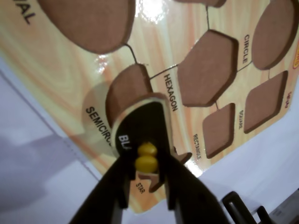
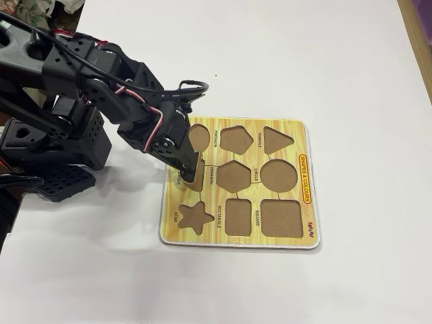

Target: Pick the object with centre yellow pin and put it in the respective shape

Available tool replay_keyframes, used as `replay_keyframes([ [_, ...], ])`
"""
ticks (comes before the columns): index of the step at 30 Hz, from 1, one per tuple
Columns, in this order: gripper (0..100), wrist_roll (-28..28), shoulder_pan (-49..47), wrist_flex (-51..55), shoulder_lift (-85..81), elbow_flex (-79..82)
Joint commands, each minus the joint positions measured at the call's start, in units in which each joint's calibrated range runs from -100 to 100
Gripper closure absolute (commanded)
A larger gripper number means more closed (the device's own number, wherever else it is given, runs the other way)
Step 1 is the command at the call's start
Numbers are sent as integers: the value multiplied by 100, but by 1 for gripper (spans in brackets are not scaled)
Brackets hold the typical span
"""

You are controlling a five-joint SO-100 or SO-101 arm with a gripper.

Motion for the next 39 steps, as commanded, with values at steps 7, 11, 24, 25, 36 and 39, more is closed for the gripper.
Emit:
replay_keyframes([
  [7, 99, 139, 24, -549, -29, -36],
  [11, 99, 155, -35, -558, -21, -36],
  [24, 99, 92, -494, -541, -21, 90],
  [25, 99, 92, -494, -541, -21, 99],
  [36, 99, 92, -641, -549, -21, 261],
  [39, 99, 92, -641, -549, -21, 270],
])
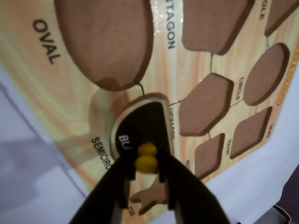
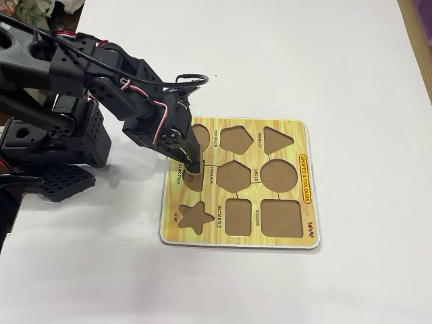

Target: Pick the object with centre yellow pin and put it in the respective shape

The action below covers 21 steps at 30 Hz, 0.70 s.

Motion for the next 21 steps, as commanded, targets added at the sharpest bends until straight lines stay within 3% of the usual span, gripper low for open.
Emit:
replay_keyframes([
  [1, 99, -7, 5, -78, -21, -45],
  [21, 99, 14, 503, -78, -37, -36],
])
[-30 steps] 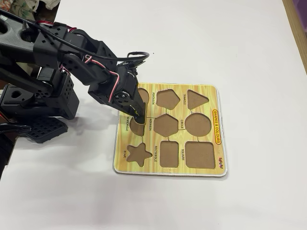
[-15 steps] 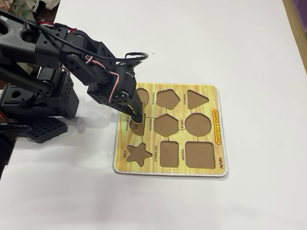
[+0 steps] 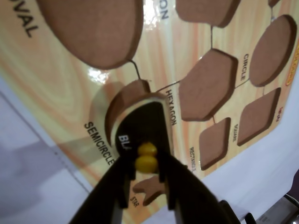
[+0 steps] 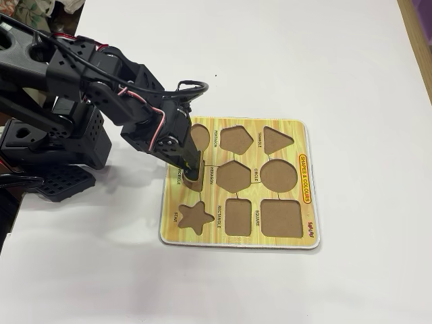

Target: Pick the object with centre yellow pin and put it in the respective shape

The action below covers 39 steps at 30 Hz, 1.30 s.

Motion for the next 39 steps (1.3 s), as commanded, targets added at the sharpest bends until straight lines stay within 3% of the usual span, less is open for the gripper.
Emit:
replay_keyframes([
  [1, 99, 9, 82, -78, -37, -36],
  [15, 99, -7, 92, -78, -4, -36],
  [25, 99, -7, 92, -69, 1368, -719],
  [39, 99, 30, 317, -78, 1460, -818],
])
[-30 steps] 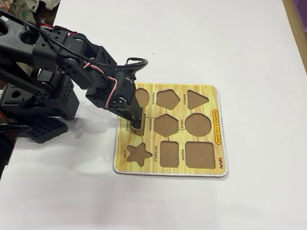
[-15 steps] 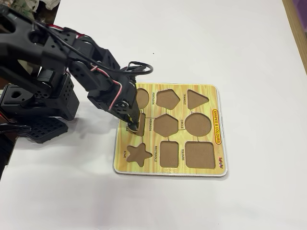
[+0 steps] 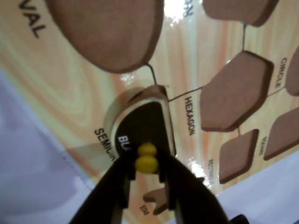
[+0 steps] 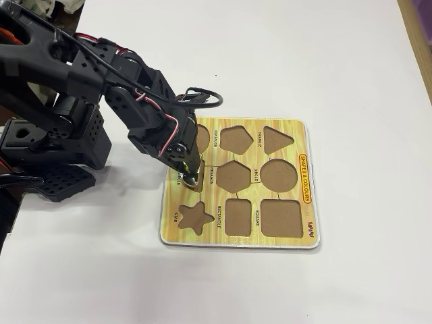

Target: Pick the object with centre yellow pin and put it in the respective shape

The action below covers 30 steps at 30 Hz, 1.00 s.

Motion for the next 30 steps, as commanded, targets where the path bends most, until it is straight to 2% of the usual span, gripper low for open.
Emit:
replay_keyframes([
  [1, 99, 66, 253, -78, 69, -216],
  [30, 99, 30, 243, -87, 94, -468],
])
